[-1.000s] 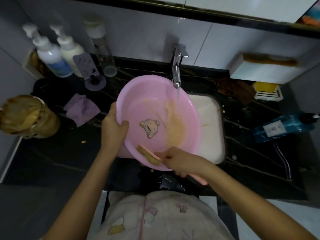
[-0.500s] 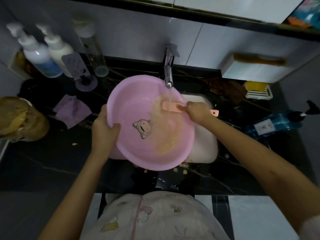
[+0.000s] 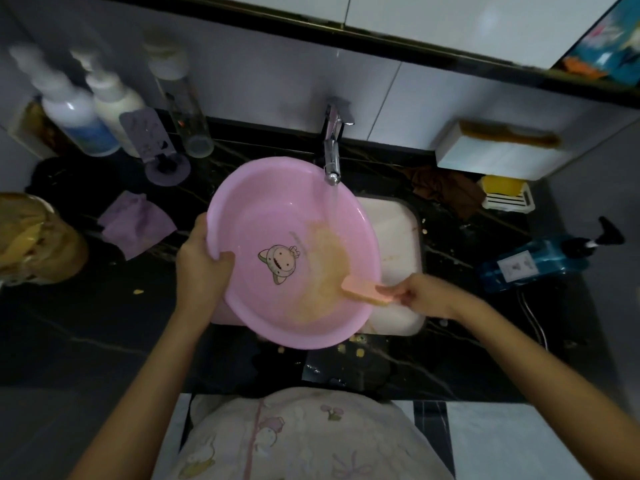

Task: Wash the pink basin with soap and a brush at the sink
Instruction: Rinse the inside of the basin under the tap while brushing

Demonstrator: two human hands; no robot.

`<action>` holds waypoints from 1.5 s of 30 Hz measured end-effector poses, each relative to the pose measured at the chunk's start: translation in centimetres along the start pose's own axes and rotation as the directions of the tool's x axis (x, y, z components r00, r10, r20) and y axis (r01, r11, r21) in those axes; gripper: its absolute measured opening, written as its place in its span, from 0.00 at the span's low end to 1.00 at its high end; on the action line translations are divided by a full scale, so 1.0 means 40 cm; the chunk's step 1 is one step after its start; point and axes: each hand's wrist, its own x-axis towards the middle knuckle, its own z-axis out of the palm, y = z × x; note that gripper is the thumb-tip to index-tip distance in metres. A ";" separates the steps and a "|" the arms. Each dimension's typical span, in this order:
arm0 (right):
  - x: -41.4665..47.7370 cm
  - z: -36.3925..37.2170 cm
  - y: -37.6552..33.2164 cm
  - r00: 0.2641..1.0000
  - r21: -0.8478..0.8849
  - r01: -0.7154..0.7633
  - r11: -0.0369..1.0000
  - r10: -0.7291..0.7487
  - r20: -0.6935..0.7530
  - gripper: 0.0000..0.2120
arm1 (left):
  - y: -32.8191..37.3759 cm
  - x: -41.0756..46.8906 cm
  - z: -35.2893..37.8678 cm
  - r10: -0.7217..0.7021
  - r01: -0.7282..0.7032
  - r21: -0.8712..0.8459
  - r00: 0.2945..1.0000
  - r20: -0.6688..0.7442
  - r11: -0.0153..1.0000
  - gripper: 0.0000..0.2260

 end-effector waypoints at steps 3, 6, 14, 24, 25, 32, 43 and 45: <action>-0.008 0.040 -0.050 0.996 0.059 0.062 0.996 -0.066 0.063 0.15 | 0.001 -0.003 0.001 0.010 -0.010 0.016 1.000 -0.006 1.000 0.27; 0.031 -0.003 -0.086 0.994 -0.025 -0.012 1.000 0.014 0.112 0.12 | 0.007 0.001 0.002 -0.002 0.002 0.026 1.000 0.001 1.000 0.27; 0.201 -0.180 -0.167 0.927 -0.585 -0.168 0.793 -0.074 -0.367 0.19 | 0.014 -0.010 -0.005 0.001 -0.003 0.045 0.999 0.044 0.999 0.27; 0.213 -0.207 -0.199 0.963 -0.677 -0.120 0.726 -0.082 -0.258 0.19 | 0.024 -0.007 -0.009 0.021 -0.023 0.044 0.998 0.053 0.999 0.27; 0.213 -0.189 -0.190 0.983 -0.594 -0.118 0.796 0.010 -0.182 0.21 | 0.026 -0.008 -0.009 0.023 -0.025 0.039 0.998 0.052 0.999 0.26; 0.261 -0.218 -0.220 0.956 -0.564 -0.078 0.822 -0.099 -0.276 0.17 | 0.036 0.001 -0.011 0.037 -0.039 0.052 0.998 0.053 0.998 0.25; 0.292 -0.237 -0.230 0.894 -0.758 -0.019 0.652 -0.328 -0.304 0.15 | 0.020 -0.002 -0.009 0.021 -0.025 0.094 0.998 0.051 0.995 0.27; 0.302 -0.221 -0.237 0.909 -0.705 -0.009 0.709 -0.289 -0.302 0.12 | 0.015 -0.004 -0.007 0.008 -0.014 0.127 0.999 0.051 0.992 0.27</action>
